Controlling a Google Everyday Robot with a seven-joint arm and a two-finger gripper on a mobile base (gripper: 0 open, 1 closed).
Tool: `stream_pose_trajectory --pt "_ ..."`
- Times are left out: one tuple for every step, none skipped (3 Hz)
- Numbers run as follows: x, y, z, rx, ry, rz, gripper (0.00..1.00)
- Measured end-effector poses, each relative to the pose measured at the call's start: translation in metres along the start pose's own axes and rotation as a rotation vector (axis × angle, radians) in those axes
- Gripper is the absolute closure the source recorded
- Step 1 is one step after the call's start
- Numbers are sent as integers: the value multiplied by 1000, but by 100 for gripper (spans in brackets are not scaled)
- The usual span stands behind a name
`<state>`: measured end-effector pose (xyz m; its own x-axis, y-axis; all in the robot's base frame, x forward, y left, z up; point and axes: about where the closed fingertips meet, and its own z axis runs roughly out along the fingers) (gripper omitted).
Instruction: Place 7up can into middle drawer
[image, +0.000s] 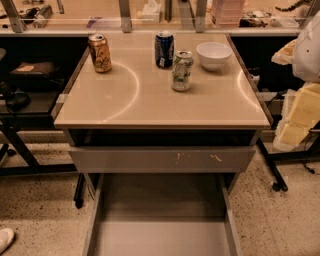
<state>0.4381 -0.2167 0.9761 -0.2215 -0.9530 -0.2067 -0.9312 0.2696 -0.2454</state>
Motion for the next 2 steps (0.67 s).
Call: stream_pose_trajectory --pt "0 0 0 0 0 0 0" --pt "-9 -5 2 2 -23 -8 0"
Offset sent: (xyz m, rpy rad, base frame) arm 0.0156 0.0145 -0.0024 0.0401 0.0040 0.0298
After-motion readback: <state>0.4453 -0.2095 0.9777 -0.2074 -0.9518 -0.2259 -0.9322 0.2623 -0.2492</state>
